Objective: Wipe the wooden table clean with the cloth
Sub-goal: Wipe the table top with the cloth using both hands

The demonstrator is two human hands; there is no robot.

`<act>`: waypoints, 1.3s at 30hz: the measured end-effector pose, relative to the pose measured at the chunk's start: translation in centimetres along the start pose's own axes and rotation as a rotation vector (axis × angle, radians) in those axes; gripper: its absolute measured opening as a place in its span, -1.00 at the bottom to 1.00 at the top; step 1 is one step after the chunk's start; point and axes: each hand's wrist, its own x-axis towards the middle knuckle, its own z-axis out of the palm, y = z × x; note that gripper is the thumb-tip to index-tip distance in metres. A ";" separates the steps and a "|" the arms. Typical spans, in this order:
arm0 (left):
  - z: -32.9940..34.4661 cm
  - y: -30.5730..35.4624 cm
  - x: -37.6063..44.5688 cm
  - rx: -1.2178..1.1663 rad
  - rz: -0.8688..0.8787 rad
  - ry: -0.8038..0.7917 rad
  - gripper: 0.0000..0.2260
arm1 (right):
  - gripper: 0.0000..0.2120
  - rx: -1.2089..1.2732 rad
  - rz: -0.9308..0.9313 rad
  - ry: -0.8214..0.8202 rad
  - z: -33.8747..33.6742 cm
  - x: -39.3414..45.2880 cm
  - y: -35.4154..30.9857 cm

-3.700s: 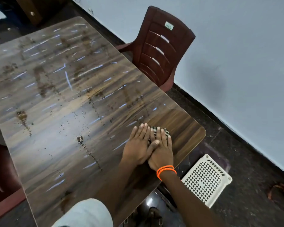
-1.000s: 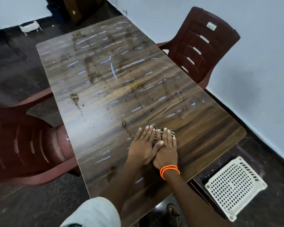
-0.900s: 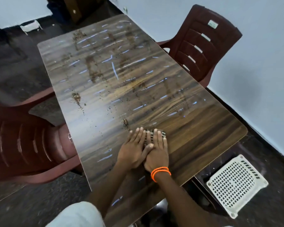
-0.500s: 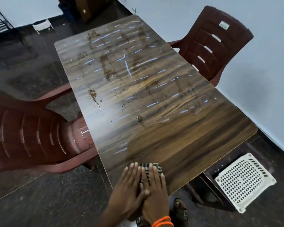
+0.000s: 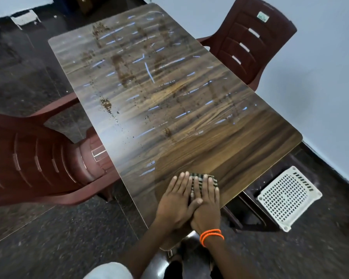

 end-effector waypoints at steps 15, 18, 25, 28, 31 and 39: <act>4.3 5.6 -7.6 -0.068 -0.082 -0.001 -0.23 | -0.46 -0.015 -0.124 -0.017 -0.4 -7.9 3.6; 4.1 7.5 -4.3 -0.061 -0.102 0.018 -0.23 | -0.46 -0.013 -0.111 0.005 -1.2 -5.3 6.2; 3.8 5.0 -6.3 -0.013 -0.140 0.072 -0.29 | -0.42 0.020 -0.103 -0.006 -0.3 -5.5 2.8; 4.5 3.2 -10.6 -0.020 -0.173 0.100 -0.29 | -0.42 0.052 -0.185 -0.043 0.8 -8.2 0.2; 5.1 2.6 -14.3 0.012 -0.183 0.074 -0.27 | -0.40 0.036 -0.275 -0.102 1.5 -11.0 -0.8; 3.6 3.1 -9.0 -0.039 -0.222 0.023 -0.23 | -0.40 0.014 -0.239 -0.035 1.4 -6.6 0.8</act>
